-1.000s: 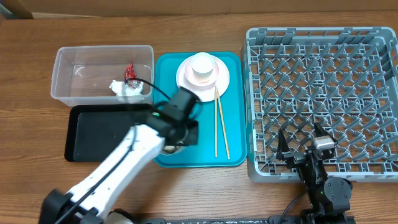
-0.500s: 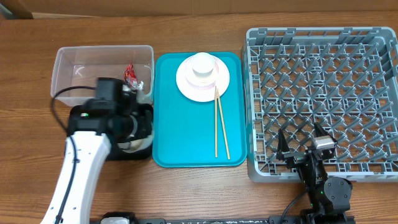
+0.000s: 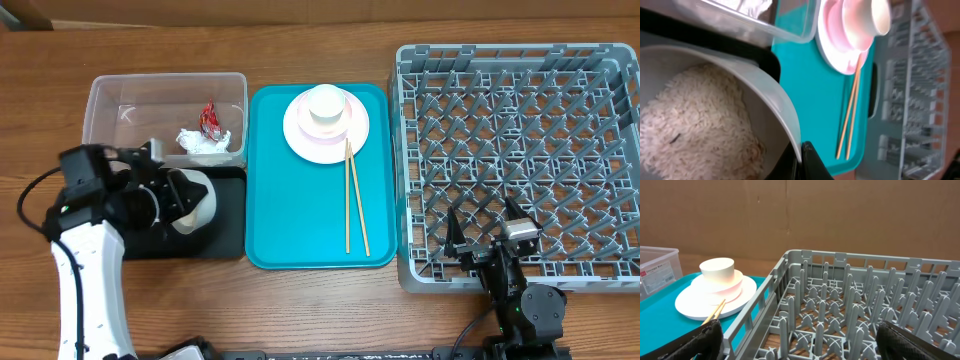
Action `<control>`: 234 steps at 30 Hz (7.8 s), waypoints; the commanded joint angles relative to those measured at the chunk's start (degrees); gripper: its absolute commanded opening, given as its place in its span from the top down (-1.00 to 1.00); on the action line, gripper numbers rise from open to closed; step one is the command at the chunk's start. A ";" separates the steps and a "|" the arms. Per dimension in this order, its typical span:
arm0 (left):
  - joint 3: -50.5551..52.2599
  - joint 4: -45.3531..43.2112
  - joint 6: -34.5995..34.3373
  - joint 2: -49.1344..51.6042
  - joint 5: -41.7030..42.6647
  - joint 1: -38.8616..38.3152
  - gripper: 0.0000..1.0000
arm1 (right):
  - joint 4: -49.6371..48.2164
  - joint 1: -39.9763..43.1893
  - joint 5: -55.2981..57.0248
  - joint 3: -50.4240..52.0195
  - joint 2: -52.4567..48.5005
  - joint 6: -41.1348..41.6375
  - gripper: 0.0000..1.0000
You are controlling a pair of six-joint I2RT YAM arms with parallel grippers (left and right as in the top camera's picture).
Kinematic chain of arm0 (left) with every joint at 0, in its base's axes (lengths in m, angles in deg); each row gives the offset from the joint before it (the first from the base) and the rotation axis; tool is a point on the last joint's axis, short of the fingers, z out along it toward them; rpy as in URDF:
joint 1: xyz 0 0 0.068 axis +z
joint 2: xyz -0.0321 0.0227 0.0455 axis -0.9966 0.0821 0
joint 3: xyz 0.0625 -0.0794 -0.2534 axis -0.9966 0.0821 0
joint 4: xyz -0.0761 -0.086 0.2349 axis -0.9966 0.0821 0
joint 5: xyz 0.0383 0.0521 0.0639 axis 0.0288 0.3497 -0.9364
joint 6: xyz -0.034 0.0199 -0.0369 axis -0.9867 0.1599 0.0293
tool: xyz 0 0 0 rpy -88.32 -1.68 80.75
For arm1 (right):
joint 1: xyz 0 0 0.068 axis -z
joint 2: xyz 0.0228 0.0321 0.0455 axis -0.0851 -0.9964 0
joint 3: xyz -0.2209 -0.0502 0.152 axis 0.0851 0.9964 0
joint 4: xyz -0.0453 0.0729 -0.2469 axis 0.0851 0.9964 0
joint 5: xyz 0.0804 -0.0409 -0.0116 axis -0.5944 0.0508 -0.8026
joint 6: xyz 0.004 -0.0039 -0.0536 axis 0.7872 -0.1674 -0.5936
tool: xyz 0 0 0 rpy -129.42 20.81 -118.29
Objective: Sort waste into correct bins and load items into the dishwasher
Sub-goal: 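Lift the rice bowl and carry it left over the black tray, then tilt the bowl with the left gripper to pour rice onto the black tray, then carry the emptied white bowl right and lower it onto the teal tray, then release the bowl and raise the left gripper back to the left side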
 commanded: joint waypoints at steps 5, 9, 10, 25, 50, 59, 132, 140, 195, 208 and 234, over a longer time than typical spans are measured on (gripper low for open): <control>8.81 -6.93 2.99 -0.76 20.13 11.04 0.92 | -0.46 0.24 0.15 0.61 0.46 -0.02 -1.00; 12.15 -10.36 2.99 -0.74 25.18 15.41 0.92 | -0.46 0.24 0.15 0.61 0.46 -0.02 -1.00; 12.76 -10.97 2.99 -0.74 26.25 16.28 0.92 | -0.46 0.24 0.15 0.61 0.46 -0.02 -1.00; 13.66 -14.64 3.02 2.95 32.04 17.35 0.92 | -0.46 0.24 0.15 0.61 0.46 -0.02 -1.00; 13.66 -15.47 11.52 11.50 42.18 17.33 0.92 | -0.46 0.24 0.15 0.61 0.46 -0.02 -1.00; 13.66 -14.21 14.56 11.50 42.12 17.33 0.92 | -0.46 0.24 0.15 0.61 0.46 -0.02 -1.00; 12.74 4.26 19.41 10.54 39.58 23.17 0.92 | -0.46 0.24 0.15 0.61 0.46 -0.02 -1.00; 8.55 13.46 20.31 2.60 37.77 18.45 0.92 | -0.46 0.24 0.15 0.61 0.46 0.00 -1.00; -2.91 -11.61 -30.49 12.48 -52.68 -62.58 0.91 | -0.46 0.24 0.15 0.61 0.46 -0.02 -1.00; -2.91 -11.63 -28.13 12.48 -53.81 -62.49 -0.83 | -0.46 0.24 0.15 0.61 0.46 0.00 -1.00; -25.86 17.70 -30.91 -0.92 -50.60 -15.34 -1.00 | -0.46 0.24 0.15 0.61 0.46 -0.02 -1.00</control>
